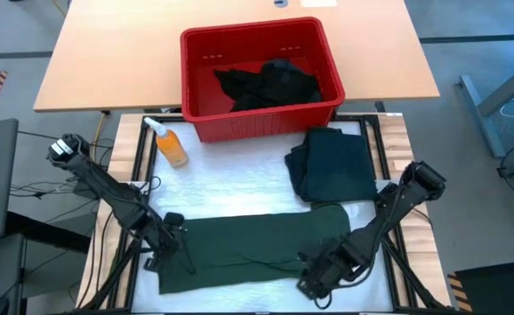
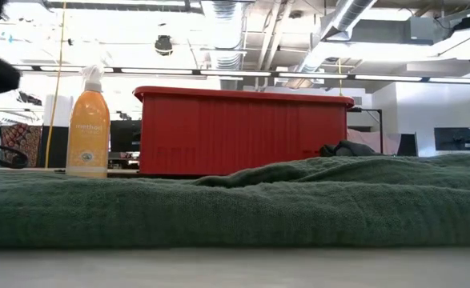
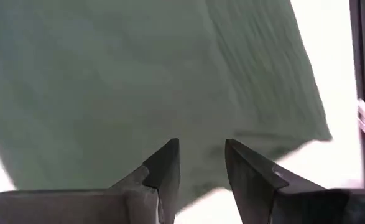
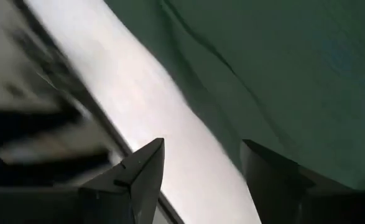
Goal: Fold laundry
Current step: Fold the green polo shirt
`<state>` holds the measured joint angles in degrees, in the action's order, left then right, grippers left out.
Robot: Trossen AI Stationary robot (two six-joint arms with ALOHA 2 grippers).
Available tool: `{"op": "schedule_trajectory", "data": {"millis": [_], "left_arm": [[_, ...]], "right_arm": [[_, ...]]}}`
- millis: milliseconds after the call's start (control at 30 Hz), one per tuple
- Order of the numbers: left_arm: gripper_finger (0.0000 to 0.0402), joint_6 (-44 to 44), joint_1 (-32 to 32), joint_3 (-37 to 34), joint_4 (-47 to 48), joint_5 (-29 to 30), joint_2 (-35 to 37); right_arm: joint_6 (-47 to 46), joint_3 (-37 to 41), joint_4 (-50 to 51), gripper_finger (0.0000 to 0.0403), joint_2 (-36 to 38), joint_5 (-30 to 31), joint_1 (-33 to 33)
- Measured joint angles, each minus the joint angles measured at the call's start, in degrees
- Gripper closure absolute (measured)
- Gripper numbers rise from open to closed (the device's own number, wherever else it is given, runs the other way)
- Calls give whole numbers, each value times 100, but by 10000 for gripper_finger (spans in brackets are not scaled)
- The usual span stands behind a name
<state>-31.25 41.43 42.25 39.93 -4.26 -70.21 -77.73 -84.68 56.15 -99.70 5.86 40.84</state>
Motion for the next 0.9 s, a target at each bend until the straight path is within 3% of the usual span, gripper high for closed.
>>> {"op": "schedule_trajectory", "data": {"millis": [167,333,533,667,767,900], "left_arm": [[285,359,-393,-435,-21,215,408],[282,365,-767,-956,105,492,951],[249,-23,-1162,-1152,459,1011,1293],[217,-84,-1345,-1156,562,762,1307],[200,-72,-1357,-1254,510,496,1286],[192,-324,-1357,-1541,512,655,1286]], "right_arm": [[395,0,-1993,163,-402,1135,-159],[1007,-82,-3679,163,-1150,970,-542],[1430,-752,-3844,163,-1812,906,-834],[1952,-1242,-3866,163,-2159,910,-1044],[2744,-1640,-3917,163,-2476,912,-1158],[4202,-2201,-4291,163,-2969,573,-1318]]}}
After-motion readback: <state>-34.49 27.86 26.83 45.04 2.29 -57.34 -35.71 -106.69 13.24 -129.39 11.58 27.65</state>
